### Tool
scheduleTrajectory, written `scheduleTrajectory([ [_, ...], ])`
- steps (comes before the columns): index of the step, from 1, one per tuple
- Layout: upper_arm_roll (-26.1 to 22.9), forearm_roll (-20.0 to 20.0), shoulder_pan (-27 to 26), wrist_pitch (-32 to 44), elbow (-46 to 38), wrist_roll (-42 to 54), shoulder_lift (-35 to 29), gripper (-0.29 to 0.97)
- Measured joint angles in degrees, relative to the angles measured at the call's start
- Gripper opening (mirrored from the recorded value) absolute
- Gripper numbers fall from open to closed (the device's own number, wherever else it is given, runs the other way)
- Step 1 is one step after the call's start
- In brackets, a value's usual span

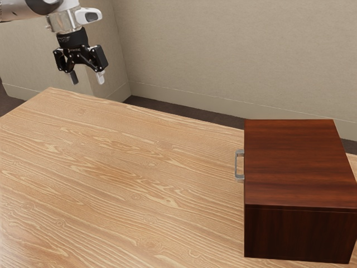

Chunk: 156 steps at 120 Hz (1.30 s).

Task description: Pull the drawer handle with one arm to open the drawer

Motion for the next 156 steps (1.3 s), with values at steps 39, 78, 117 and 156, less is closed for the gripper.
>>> scheduleTrajectory([
  [39,-0.5,2.5,-1.1,-1.9,9.0,-0.4,-2.1,0.68],
  [78,-1.0,3.1,-7.7,1.5,4.5,-4.7,0.4,0.68],
  [117,-0.5,6.7,-10.3,12.4,-14.3,-15.7,-2.2,0.68],
  [156,-0.7,7.3,-14.9,21.6,-31.4,-29.5,-13.1,0.68],
])
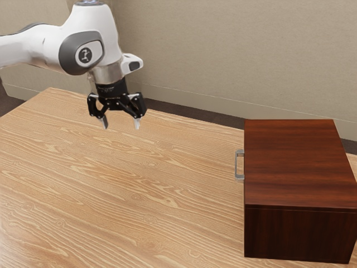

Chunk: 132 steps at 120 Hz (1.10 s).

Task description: Pull the drawer handle with one arm to open the drawer

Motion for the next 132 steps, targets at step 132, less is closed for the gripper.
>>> scheduleTrajectory([
  [132,-8.6,-4.4,2.1,12.4,4.0,-13.1,14.7,0.68],
])
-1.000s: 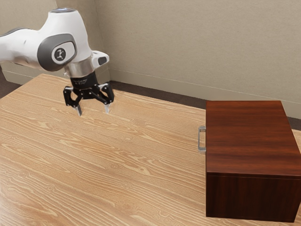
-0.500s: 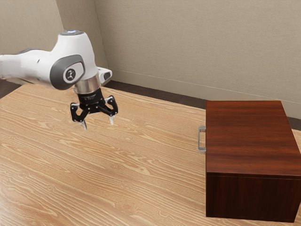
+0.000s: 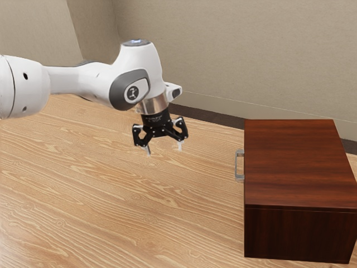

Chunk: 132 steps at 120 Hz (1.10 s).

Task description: Pull the drawer handle with one arm to open the drawer

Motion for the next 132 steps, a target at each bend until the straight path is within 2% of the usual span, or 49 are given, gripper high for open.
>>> scheduleTrajectory([
  [16,0.0,-0.9,-1.4,0.1,4.0,-0.2,3.2,0.68],
  [41,-0.1,-1.8,-3.2,2.5,4.7,-0.3,5.1,0.68],
  [92,-1.2,-4.4,-5.0,10.5,2.1,0.4,4.9,0.68],
  [110,-1.3,-7.4,-6.5,13.7,0.6,1.6,4.6,0.68],
  [132,-1.3,-8.5,-7.9,16.8,0.2,2.7,5.0,0.68],
])
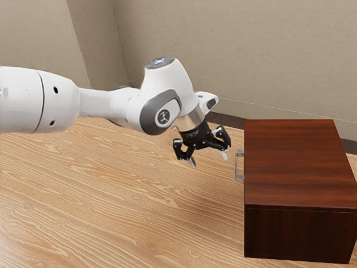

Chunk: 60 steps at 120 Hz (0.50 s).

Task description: Pull the drawer handle with one arm to open the drawer

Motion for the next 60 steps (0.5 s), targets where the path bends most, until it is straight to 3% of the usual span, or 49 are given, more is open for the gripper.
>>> scheduleTrajectory([
  [60,-0.1,-0.6,-1.8,5.6,0.3,1.6,2.6,0.67],
])
